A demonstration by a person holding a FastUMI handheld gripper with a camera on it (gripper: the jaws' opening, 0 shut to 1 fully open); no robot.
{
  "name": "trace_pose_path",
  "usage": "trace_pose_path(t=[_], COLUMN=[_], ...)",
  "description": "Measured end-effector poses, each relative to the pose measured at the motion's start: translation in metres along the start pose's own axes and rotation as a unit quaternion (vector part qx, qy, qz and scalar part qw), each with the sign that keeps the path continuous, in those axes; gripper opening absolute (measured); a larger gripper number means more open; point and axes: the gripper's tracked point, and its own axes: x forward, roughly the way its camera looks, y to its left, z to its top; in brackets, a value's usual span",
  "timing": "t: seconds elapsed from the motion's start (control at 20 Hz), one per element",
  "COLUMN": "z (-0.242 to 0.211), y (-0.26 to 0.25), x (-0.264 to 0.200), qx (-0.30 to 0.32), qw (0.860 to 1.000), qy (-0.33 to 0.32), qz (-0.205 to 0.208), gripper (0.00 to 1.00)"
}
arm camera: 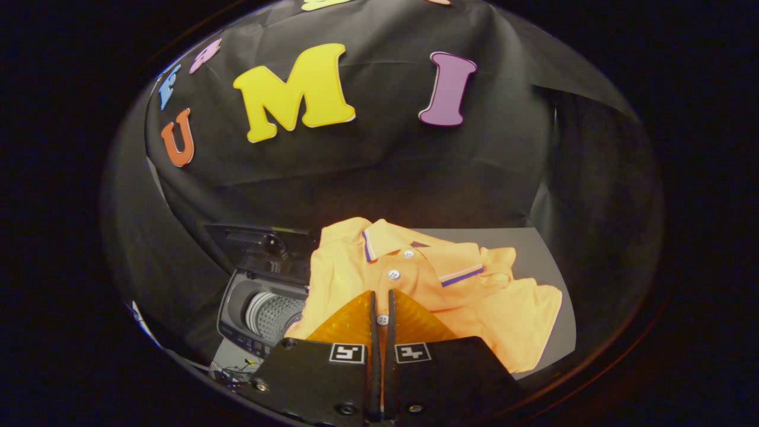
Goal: Put the clothes into the washing machine and then close the washing machine lid.
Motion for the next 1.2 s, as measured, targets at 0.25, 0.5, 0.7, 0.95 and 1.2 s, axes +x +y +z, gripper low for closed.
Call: trace_pose_path(t=[0.25, 0.5, 0.7, 0.95, 1.2], z=[0.007, 0.007, 0.006, 0.005, -0.010], y=[0.051, 0.104, 0.142, 0.190, 0.236], x=[0.000, 0.007, 0.012, 0.017, 0.025], qx=[-0.021, -0.046, -0.064, -0.085, -0.105], qw=[0.999, 0.997, 0.995, 0.990, 0.985], qy=[-0.002, 0.000, 0.003, 0.002, 0.014], qz=[0.032, 0.060, 0.081, 0.110, 0.138], gripper=[0.06, 0.05, 0.06, 0.06, 0.05])
